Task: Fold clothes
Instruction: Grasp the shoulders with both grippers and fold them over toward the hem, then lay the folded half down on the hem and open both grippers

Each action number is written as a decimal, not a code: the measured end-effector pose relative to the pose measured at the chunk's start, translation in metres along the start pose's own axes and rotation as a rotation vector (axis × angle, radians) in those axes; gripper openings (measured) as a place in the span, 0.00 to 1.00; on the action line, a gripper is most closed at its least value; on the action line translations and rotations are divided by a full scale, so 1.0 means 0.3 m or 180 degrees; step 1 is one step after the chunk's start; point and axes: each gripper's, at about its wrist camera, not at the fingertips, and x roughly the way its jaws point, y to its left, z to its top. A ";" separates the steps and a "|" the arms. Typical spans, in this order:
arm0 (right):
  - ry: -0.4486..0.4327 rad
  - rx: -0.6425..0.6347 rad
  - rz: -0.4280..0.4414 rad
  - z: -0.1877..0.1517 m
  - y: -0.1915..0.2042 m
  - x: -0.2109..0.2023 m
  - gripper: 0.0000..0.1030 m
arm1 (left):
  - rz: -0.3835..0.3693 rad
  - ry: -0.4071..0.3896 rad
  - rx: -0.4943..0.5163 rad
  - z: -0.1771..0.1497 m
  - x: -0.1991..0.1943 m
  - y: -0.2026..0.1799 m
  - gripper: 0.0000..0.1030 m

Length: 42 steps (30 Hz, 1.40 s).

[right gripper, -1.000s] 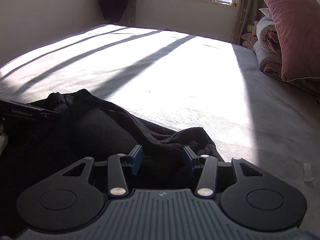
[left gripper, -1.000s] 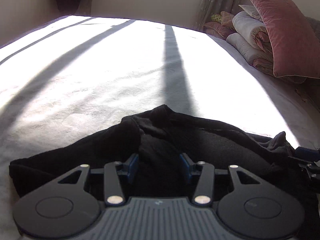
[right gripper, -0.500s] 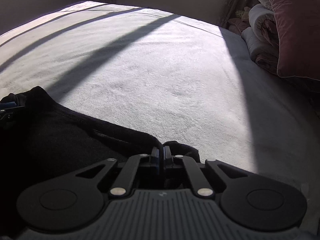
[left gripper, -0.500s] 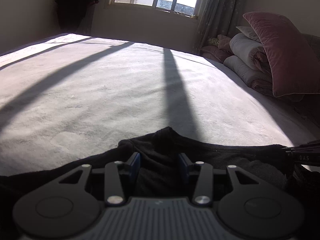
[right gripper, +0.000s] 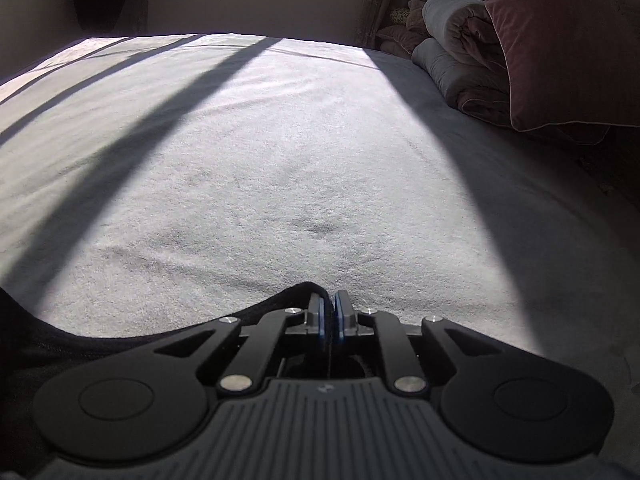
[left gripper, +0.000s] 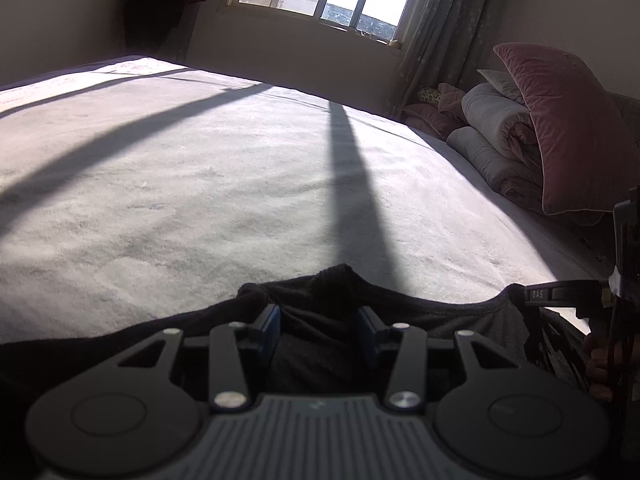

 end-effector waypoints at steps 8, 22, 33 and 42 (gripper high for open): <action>-0.0001 0.0586 0.1102 0.033 -0.185 -0.028 0.57 | -0.0025 -0.0013 -0.0002 -0.004 -0.003 0.002 0.46; -0.0155 0.0853 0.1368 -0.141 -0.606 -0.310 0.57 | 0.0261 0.0391 0.0856 0.065 -0.029 -0.250 0.50; -0.0214 0.1353 0.1866 -0.318 -0.801 -0.286 0.48 | -0.0347 0.0888 0.0692 0.068 0.030 -0.594 0.47; -0.0027 0.1004 0.2249 -0.316 -0.728 -0.235 0.46 | -0.0951 0.0751 0.0057 -0.114 0.107 -0.689 0.37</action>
